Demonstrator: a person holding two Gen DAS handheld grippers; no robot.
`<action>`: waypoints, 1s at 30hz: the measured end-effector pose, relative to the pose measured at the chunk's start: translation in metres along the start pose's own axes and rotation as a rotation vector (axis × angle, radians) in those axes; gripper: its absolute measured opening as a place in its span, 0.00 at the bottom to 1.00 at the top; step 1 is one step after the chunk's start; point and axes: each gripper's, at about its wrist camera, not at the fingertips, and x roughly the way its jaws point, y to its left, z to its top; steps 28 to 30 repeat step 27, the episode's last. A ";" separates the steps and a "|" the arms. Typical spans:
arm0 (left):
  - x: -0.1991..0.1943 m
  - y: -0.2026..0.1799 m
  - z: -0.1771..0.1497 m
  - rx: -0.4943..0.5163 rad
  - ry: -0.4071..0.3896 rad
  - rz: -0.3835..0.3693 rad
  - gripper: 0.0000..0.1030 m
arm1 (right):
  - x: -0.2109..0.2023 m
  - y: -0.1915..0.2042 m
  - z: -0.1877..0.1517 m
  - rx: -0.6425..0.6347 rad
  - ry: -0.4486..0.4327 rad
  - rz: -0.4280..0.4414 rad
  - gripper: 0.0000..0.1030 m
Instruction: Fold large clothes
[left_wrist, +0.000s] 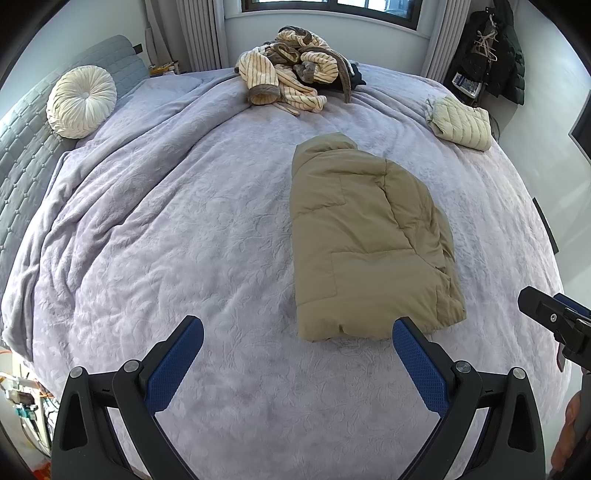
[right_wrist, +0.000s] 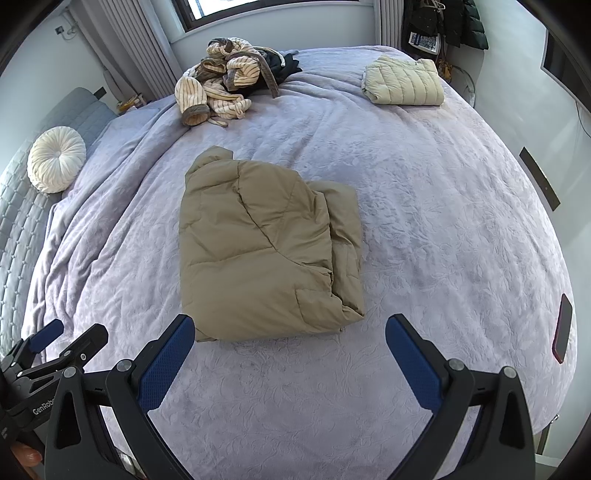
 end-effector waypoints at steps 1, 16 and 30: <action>0.000 0.000 0.000 0.000 0.001 0.000 0.99 | 0.000 0.000 0.000 0.000 0.000 -0.001 1.00; 0.006 0.003 0.006 0.011 -0.001 0.000 0.99 | 0.000 0.002 -0.001 0.000 0.000 -0.001 1.00; 0.007 0.007 0.011 0.020 -0.011 -0.017 0.99 | 0.000 0.003 -0.001 0.003 0.002 -0.005 1.00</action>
